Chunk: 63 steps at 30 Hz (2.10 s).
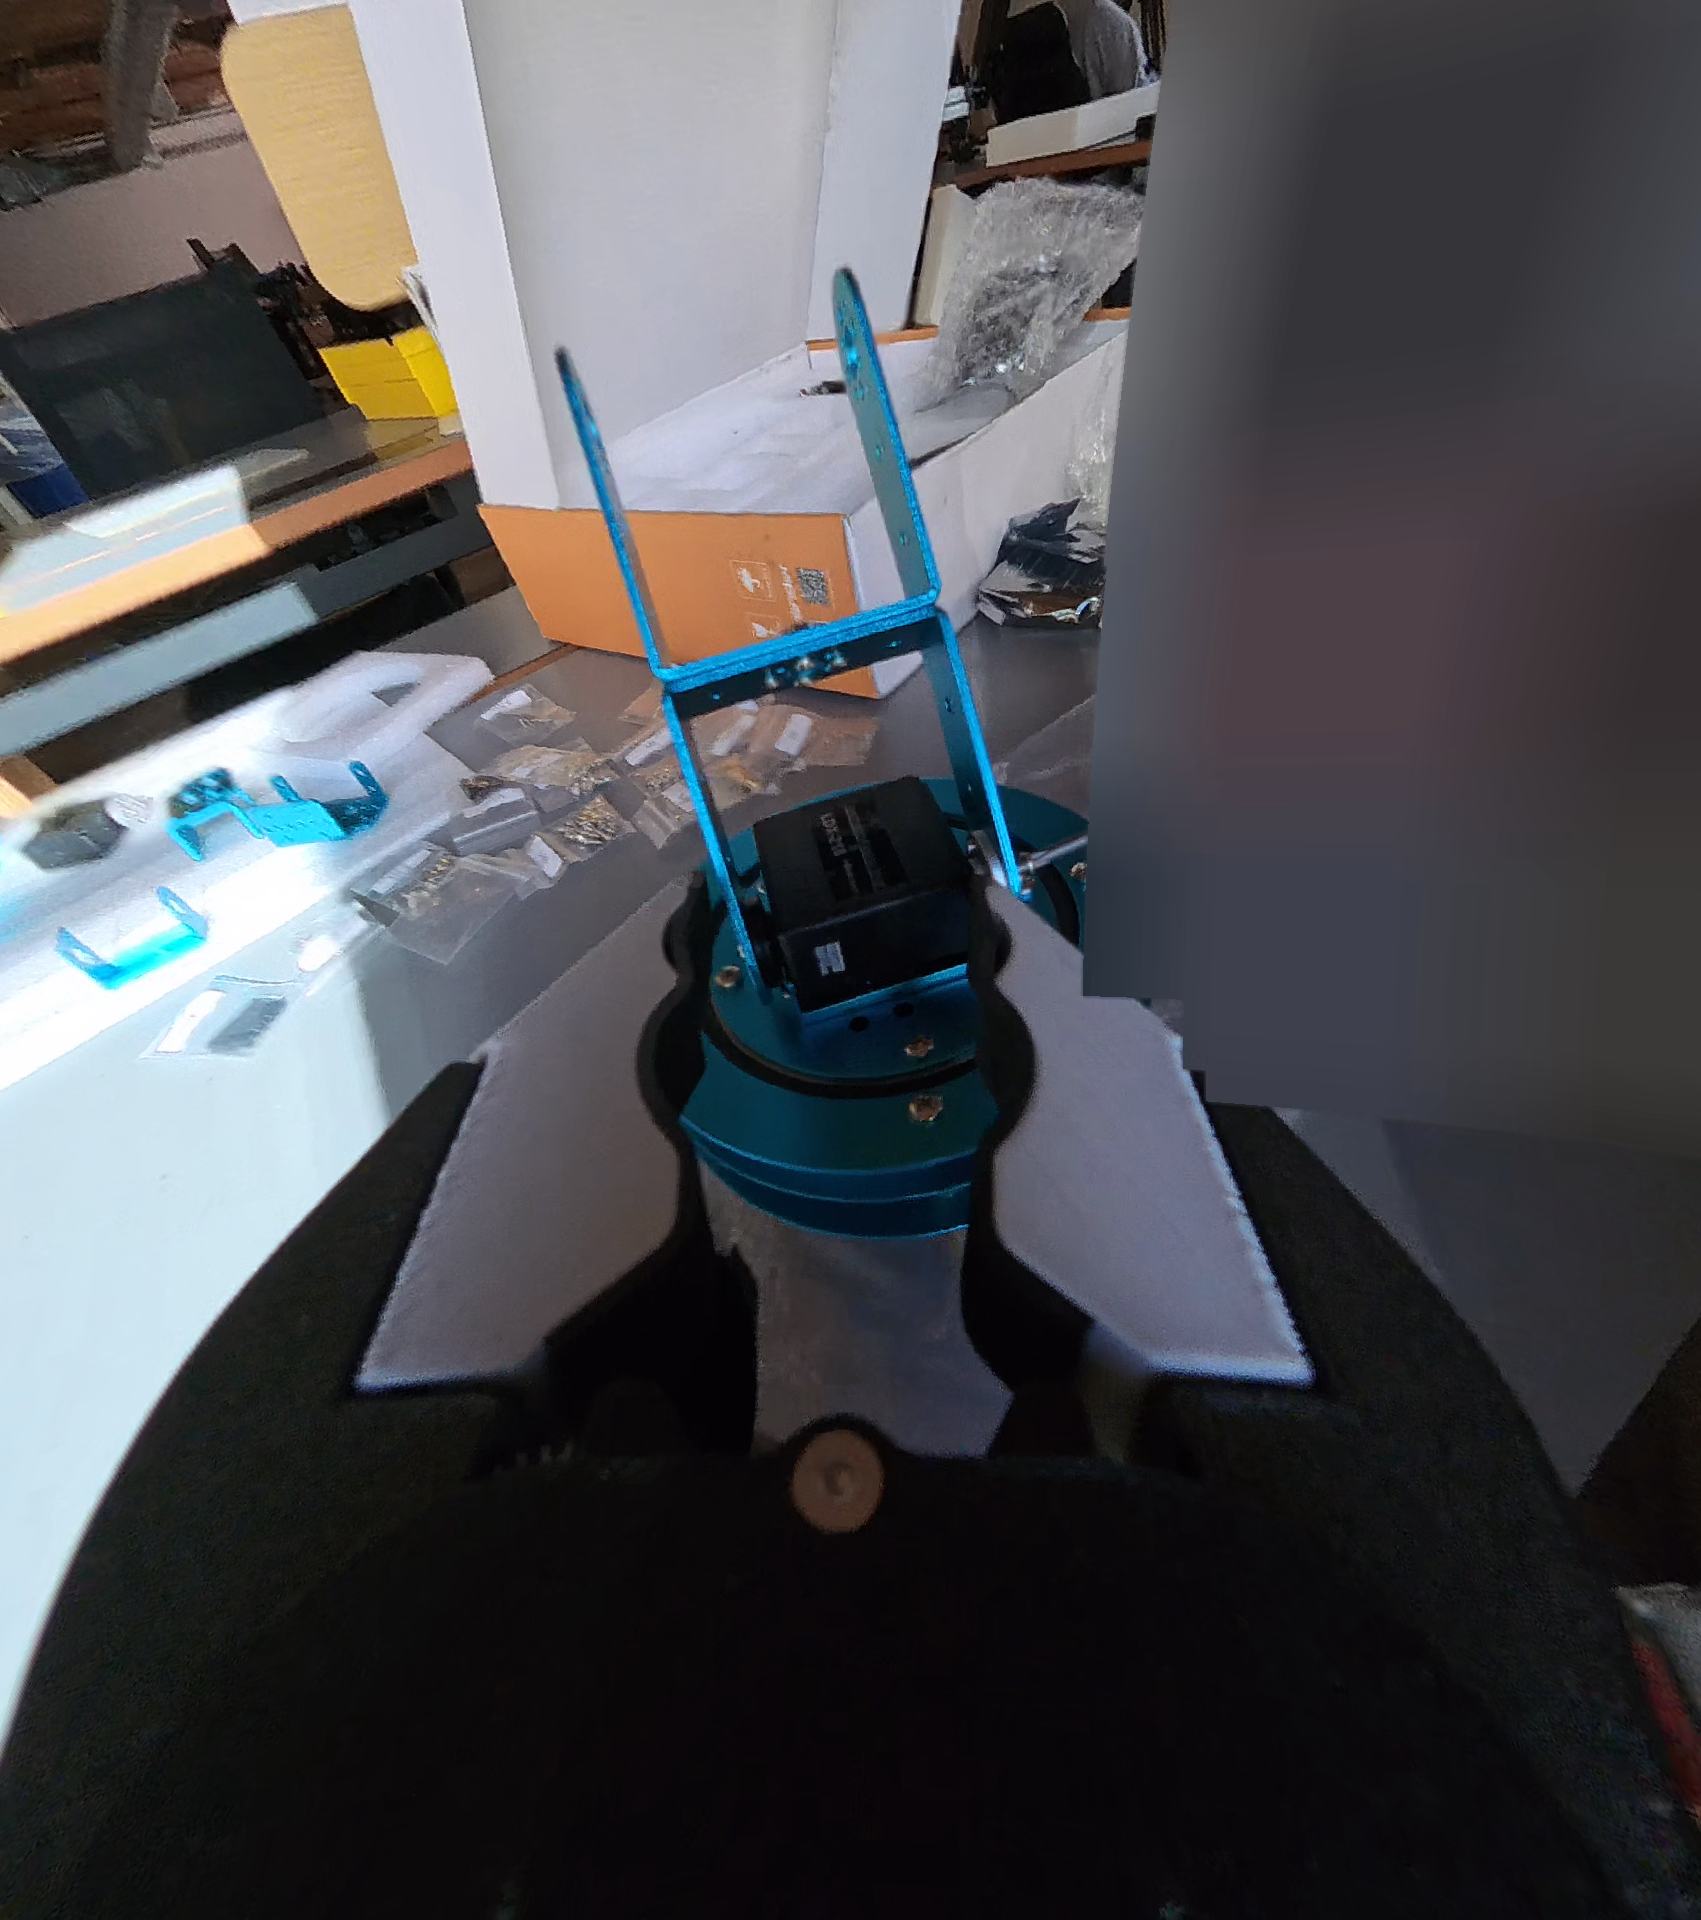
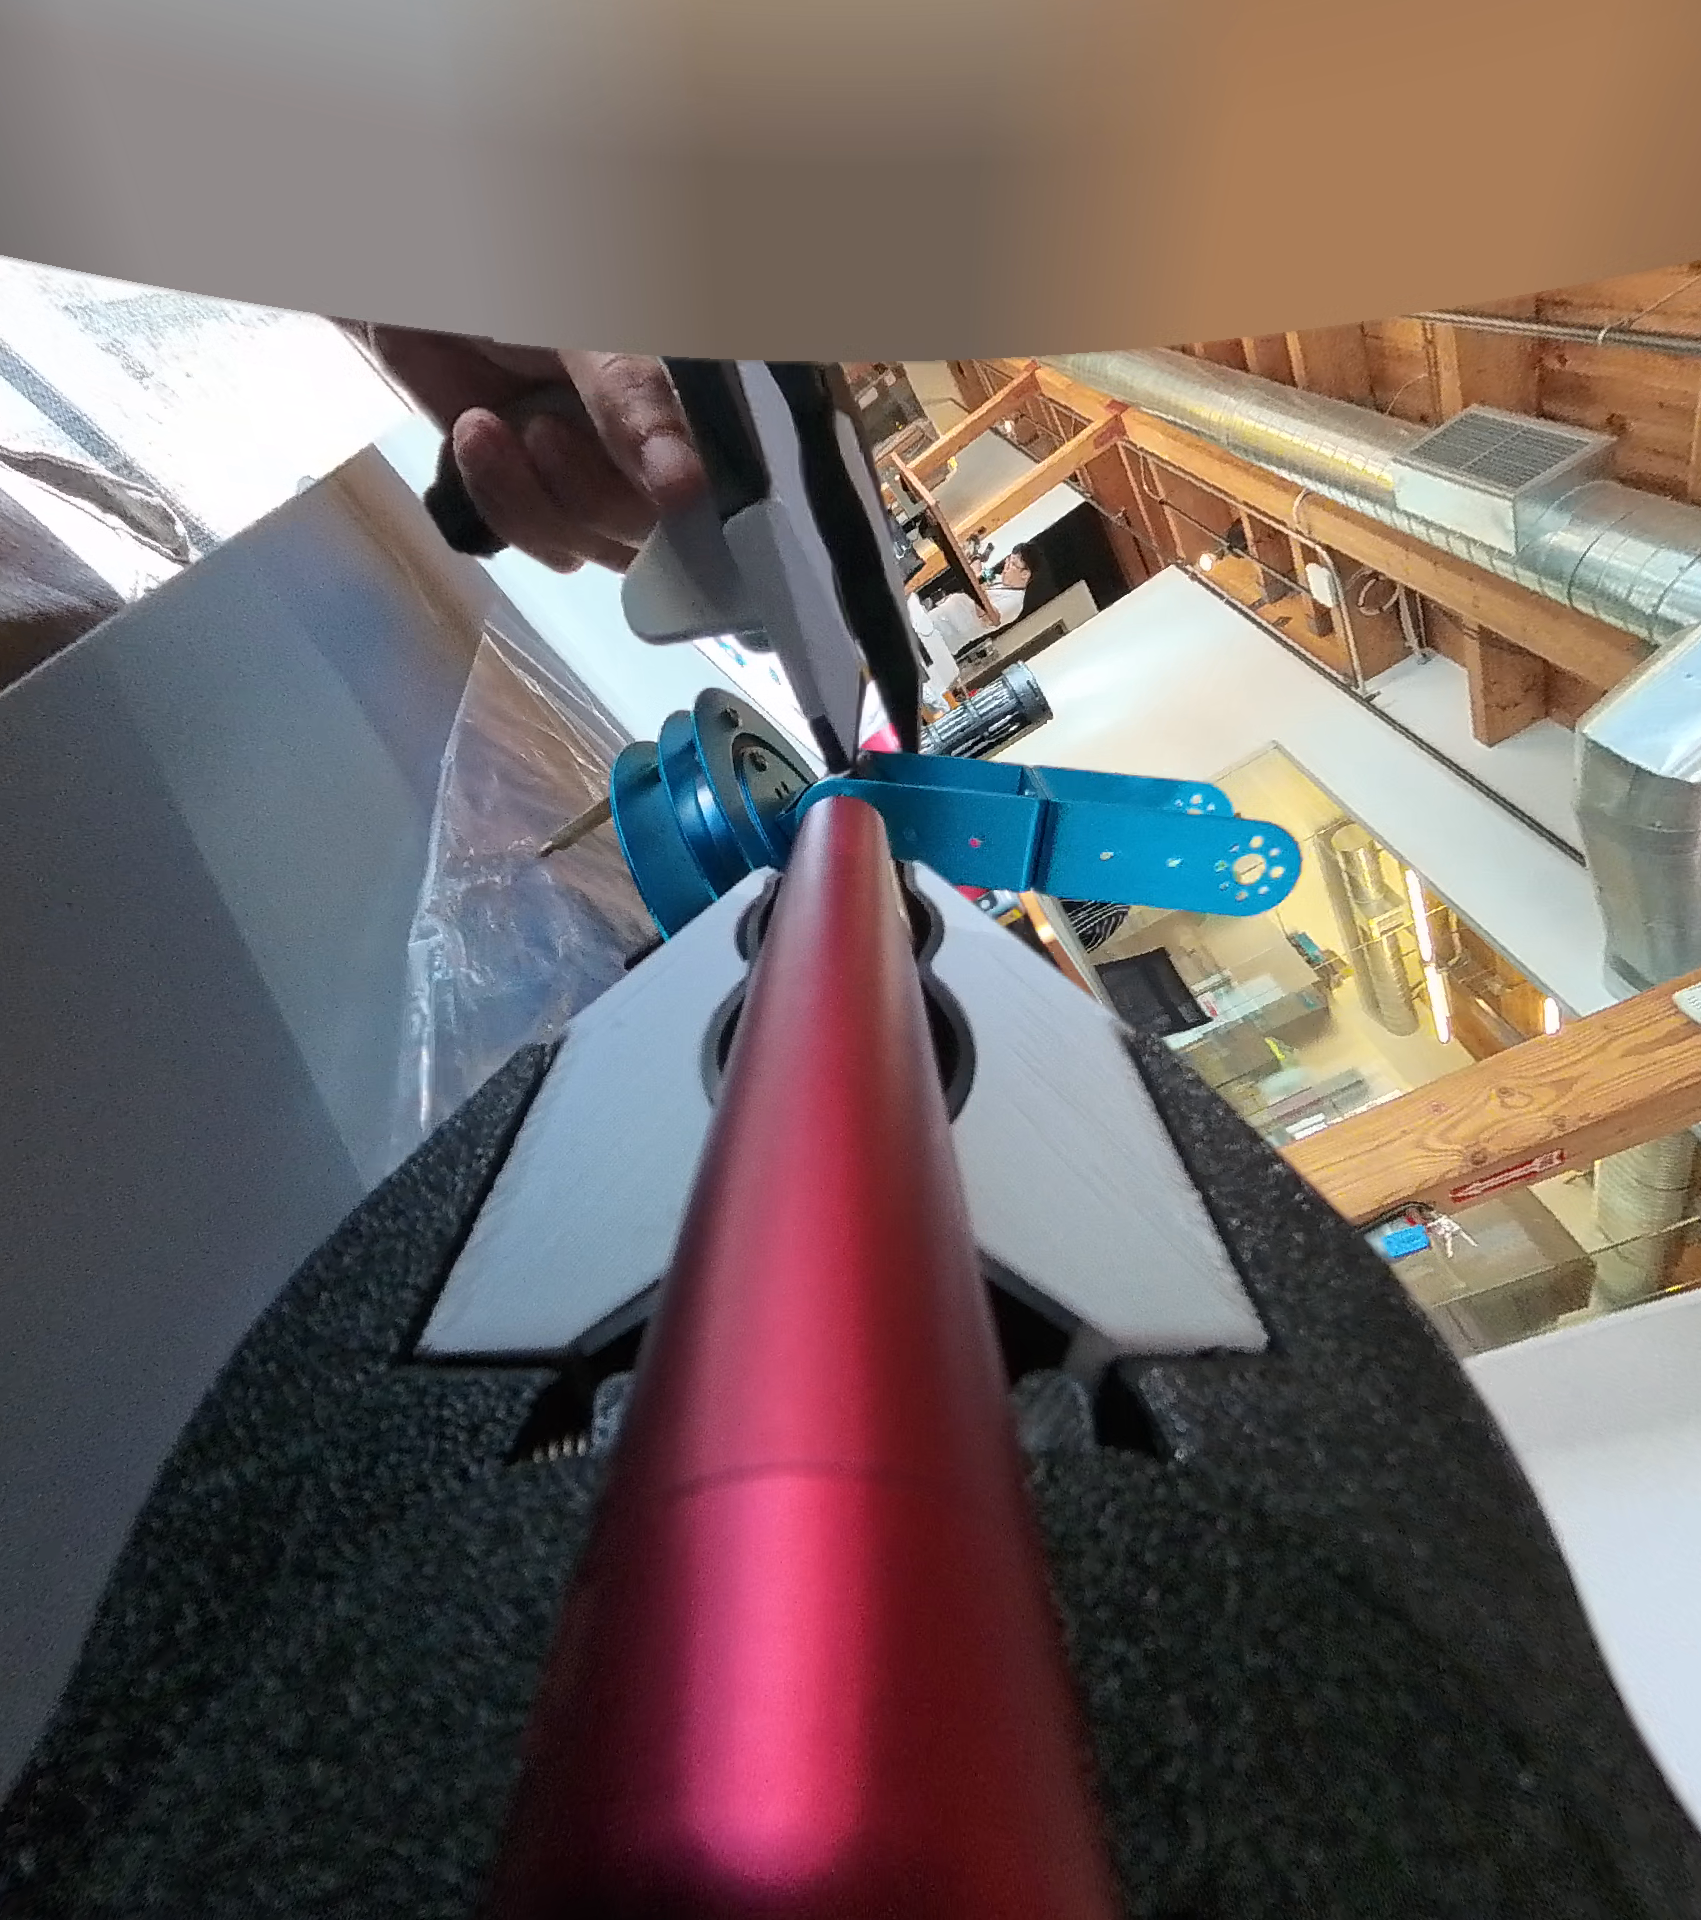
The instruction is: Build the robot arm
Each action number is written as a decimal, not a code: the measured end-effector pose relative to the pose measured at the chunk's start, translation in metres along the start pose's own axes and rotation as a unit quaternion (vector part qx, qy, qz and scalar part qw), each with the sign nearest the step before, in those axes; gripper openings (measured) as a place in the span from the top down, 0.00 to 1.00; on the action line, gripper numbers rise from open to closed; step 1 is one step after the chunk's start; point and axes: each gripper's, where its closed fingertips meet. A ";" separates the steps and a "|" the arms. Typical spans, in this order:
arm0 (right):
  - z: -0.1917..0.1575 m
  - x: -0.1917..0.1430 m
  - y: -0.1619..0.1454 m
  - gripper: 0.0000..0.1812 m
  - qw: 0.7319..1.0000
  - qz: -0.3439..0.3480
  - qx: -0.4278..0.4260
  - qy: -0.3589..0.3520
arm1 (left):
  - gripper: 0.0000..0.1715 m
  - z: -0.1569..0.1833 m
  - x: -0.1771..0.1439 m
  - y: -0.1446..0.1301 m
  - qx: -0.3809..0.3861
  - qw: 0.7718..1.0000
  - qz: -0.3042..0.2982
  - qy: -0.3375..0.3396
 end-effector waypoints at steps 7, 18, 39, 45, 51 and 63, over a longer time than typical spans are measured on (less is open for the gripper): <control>0.000 0.001 0.000 0.88 1.000 0.000 0.007 0.002 | 0.73 0.041 -0.012 0.023 0.250 0.968 0.020 0.016; -0.001 0.003 0.000 0.88 1.000 -0.002 0.006 0.003 | 0.86 0.070 0.026 0.023 0.532 0.843 -0.002 0.077; -0.004 0.001 0.001 0.88 0.997 -0.014 -0.079 -0.010 | 0.88 0.071 0.027 0.021 0.541 0.840 -0.019 0.050; -0.003 0.001 0.001 0.89 0.998 -0.021 -0.064 -0.007 | 0.88 0.071 0.027 0.021 0.528 0.847 -0.020 0.056; -0.003 0.001 0.001 0.88 0.998 -0.021 -0.054 -0.008 | 0.78 0.062 0.008 0.025 0.372 0.928 0.010 0.024; -0.005 0.004 -0.001 0.87 0.998 0.000 -0.063 -0.013 | 0.74 -0.013 0.022 0.001 -0.048 0.998 -0.021 -0.045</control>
Point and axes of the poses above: each gripper's, where its closed fingertips meet, x out along the fingers, y out of its top, z = x × y across the jaws, and after that the axes turned 9 degrees about x, right-handed
